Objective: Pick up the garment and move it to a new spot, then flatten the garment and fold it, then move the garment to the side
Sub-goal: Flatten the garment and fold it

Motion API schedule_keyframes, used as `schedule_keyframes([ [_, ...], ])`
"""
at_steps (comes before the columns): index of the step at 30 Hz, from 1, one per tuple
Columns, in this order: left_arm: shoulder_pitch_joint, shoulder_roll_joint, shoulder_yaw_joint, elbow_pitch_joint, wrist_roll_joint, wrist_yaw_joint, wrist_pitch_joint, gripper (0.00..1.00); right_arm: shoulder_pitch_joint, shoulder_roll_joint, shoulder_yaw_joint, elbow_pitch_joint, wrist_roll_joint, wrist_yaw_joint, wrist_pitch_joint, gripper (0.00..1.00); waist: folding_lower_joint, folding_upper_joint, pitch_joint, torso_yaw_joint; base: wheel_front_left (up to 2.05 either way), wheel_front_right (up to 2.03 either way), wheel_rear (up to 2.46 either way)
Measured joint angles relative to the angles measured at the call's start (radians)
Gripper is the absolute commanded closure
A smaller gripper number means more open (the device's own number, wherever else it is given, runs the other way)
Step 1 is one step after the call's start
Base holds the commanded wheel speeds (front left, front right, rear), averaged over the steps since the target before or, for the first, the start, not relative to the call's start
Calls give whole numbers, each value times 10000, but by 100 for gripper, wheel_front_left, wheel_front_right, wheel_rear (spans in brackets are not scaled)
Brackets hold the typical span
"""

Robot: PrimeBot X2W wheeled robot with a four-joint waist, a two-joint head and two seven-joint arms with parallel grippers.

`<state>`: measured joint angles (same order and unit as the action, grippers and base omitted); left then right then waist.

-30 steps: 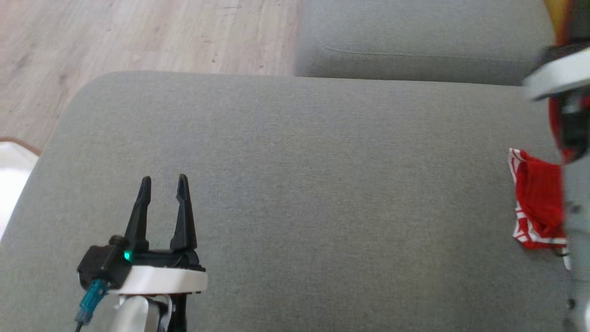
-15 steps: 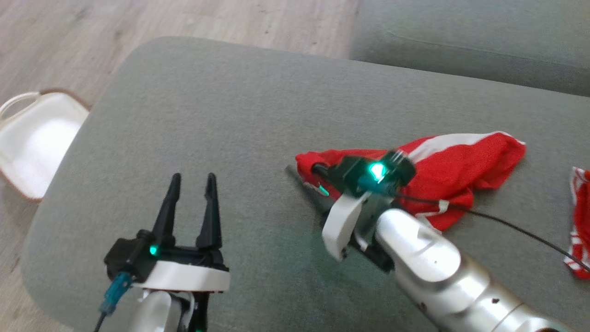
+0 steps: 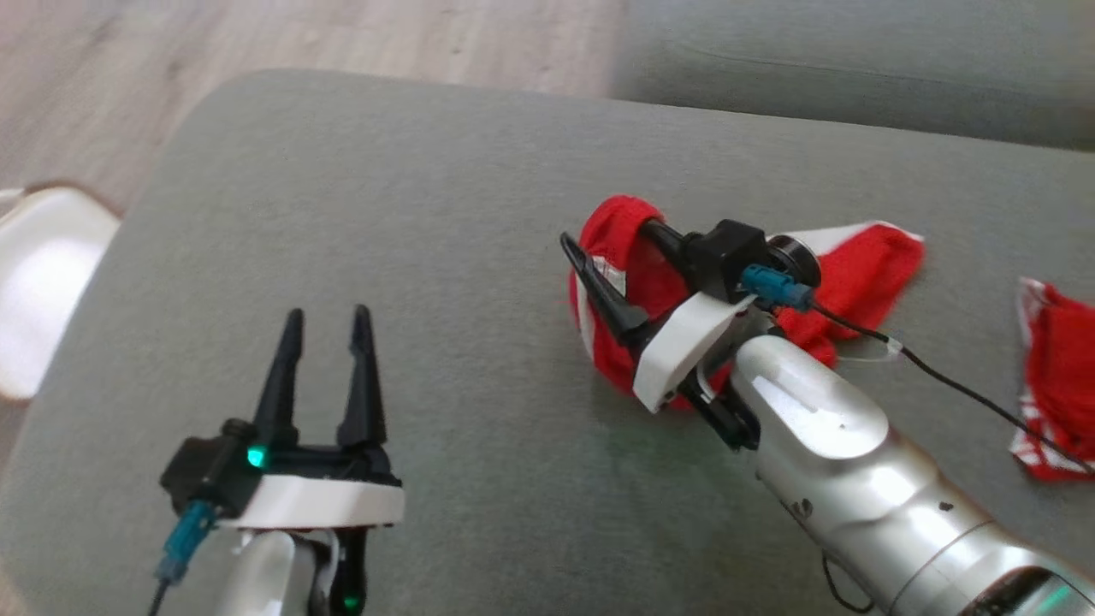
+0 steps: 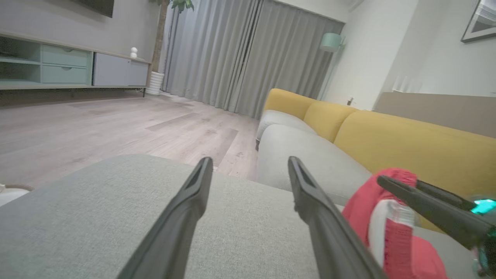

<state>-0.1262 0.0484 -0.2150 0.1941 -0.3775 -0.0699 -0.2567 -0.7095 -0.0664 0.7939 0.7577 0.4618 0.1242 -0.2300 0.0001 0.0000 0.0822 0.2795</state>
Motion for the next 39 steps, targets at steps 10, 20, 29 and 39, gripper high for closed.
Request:
schedule_keyframes([
  [10, 38, -4, 573, -309, 107, -109, -2, 0, 113, -272, 629, 253, -548, 0, 1739, 0, 0, 0, -299, -1773, 0, 0, 0],
  [20, 252, -4, 529, -332, 105, -94, -2, 0, 1273, -1039, -1670, -686, -911, 0, 878, 0, -2, 0, -824, -2087, 0, 0, 0],
  [29, 562, -4, 466, -474, 104, -90, -2, 0, 4784, -366, -6437, -3212, -2451, 0, -173, 0, -2, 0, -821, -2501, 0, 0, 0],
  [39, 716, -4, 545, -629, 90, -107, 0, 0, 6986, 165, -7313, -5515, -2755, -2, -199, 0, 0, 0, -436, -3124, 0, 0, 0],
])
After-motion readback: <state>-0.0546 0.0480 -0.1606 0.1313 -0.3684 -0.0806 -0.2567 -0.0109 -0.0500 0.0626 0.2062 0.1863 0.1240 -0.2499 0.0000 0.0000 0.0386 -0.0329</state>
